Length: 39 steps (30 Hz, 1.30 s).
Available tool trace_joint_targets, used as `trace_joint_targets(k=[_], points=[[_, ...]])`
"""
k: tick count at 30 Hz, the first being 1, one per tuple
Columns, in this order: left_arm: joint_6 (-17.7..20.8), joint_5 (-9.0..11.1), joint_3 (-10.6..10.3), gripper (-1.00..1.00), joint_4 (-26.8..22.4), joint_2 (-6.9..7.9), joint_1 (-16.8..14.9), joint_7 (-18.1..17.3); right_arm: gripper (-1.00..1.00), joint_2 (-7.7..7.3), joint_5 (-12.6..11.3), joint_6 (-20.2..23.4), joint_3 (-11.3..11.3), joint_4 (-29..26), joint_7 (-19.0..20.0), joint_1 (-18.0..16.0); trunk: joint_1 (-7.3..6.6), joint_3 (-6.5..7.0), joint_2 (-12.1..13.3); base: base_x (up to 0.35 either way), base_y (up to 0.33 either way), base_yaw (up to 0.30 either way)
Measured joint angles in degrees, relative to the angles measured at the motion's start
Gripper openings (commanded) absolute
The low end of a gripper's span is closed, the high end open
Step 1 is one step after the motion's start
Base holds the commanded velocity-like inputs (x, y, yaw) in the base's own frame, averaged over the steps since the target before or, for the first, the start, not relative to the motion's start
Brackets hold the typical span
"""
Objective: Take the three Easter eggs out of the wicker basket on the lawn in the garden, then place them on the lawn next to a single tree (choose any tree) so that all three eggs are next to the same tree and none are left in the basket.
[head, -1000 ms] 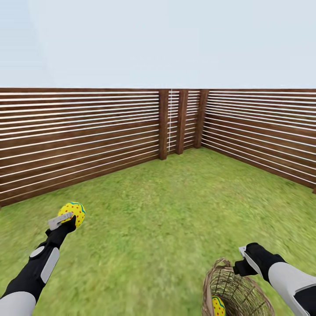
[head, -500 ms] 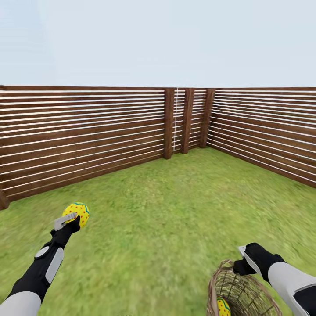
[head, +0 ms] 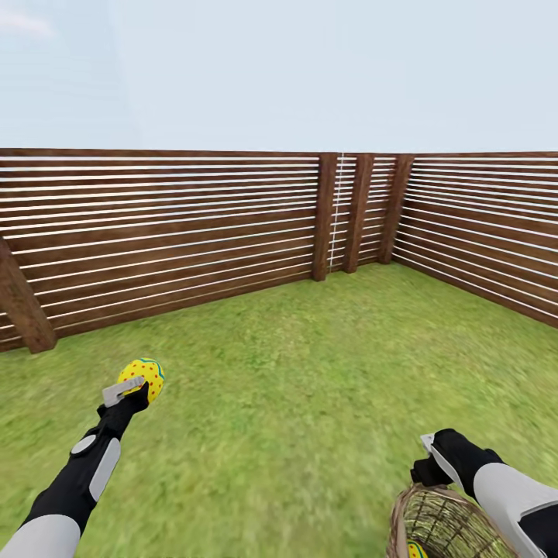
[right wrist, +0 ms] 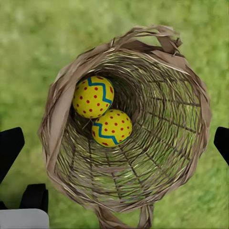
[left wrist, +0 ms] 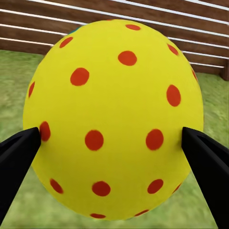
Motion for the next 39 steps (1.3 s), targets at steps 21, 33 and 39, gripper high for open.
trace_joint_targets(k=[21,33,39], points=[[0.00,-0.03,0.00,-1.00,0.10,-0.94,0.00,-0.09,1.00,-9.53,-6.49,-0.50,0.05,3.13,0.50,0.00,0.00,0.00,0.00,0.000,0.000,0.000],[0.09,-0.03,-0.06,-1.00,0.09,-1.33,0.00,-0.09,1.00,-8.97,-6.33,-0.50,0.17,3.14,0.37,0.00,2.19,-1.79,-4.00,0.000,0.000,0.000],[0.09,-0.03,-0.08,-1.00,0.17,-1.34,0.00,-0.09,1.00,-8.97,-6.32,-1.34,0.25,3.14,0.41,0.00,3.51,-2.87,-6.40,0.000,0.000,0.000]])
